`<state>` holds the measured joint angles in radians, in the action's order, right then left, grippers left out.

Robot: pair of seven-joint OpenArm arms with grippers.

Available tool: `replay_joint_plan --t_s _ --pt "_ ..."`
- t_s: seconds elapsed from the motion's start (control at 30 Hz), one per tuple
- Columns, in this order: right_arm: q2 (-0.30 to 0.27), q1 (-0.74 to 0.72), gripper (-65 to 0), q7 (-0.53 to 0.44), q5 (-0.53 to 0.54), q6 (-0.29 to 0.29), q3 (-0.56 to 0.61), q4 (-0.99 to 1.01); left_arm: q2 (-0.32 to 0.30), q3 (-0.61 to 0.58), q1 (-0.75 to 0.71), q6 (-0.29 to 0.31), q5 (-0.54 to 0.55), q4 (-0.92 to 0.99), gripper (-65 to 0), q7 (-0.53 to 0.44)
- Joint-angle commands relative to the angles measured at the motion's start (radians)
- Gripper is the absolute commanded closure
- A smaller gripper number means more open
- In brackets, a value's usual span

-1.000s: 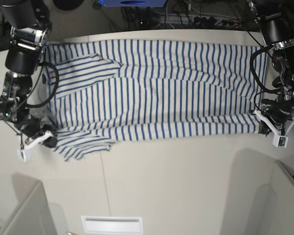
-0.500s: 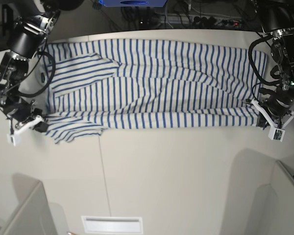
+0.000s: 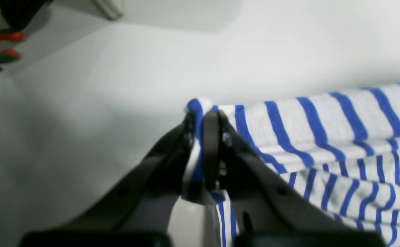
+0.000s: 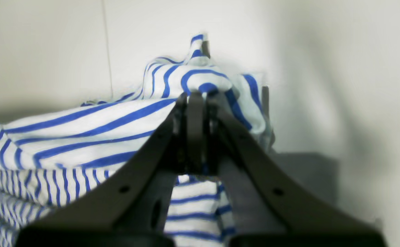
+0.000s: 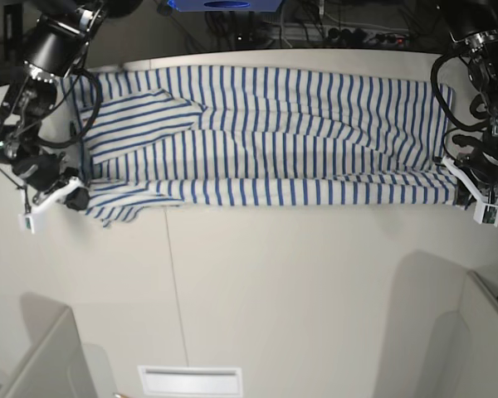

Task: Fold the T-shirt properly
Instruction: 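Lift the side edges and pull them toward the collar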

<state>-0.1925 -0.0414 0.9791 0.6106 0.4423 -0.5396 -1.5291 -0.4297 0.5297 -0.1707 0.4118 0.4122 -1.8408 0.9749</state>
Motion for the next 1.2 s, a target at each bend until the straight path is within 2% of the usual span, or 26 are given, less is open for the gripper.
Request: replay_joint_plan --t_s 0.0,0.13,0.23,0.47,0.57,0.63,0.77,1.07,1.17 --pt "-0.006 -0.008 0.0 -0.018 0.012 0.002 -0.006 -0.031 -0.021 0.010 0.001 -0.006 -0.008 -0.026 0.0 -0.017" --pt "0.004 -0.010 0.0 -0.018 0.012 0.002 -0.006 -0.047 -0.021 0.000 0.000 -0.006 -0.008 -0.063 0.0 -0.006" --pt "0.006 -0.008 0.0 -0.002 0.012 0.002 -0.006 -0.049 -0.021 0.010 0.003 -0.006 -0.008 -0.066 0.0 0.045" --pt "0.015 0.024 0.0 0.031 0.012 0.002 -0.007 -0.118 -0.021 0.010 -0.039 -0.006 -0.009 -0.096 0.0 0.049" --pt "0.055 0.062 0.0 0.034 0.012 0.002 -0.084 -0.196 -0.021 0.010 -0.068 -0.006 -0.009 -0.104 0.0 0.049" --pt "0.078 0.081 0.0 0.070 0.012 0.002 -0.133 -0.245 -0.021 0.010 -0.085 -0.006 -0.009 -0.104 0.0 0.048" --pt "0.084 0.084 0.0 0.153 0.012 0.003 -0.162 -0.293 -0.021 0.010 -0.089 -0.006 -0.009 -0.115 0.0 0.051" --pt "0.086 0.111 0.0 0.160 0.012 0.003 -0.161 -0.293 -0.021 0.013 -0.112 -0.011 -0.009 -0.130 0.0 0.055" --pt "0.097 0.139 0.0 0.159 0.012 0.003 -0.164 -0.294 -0.021 0.063 -0.160 -0.011 -0.009 -0.135 0.0 0.055"
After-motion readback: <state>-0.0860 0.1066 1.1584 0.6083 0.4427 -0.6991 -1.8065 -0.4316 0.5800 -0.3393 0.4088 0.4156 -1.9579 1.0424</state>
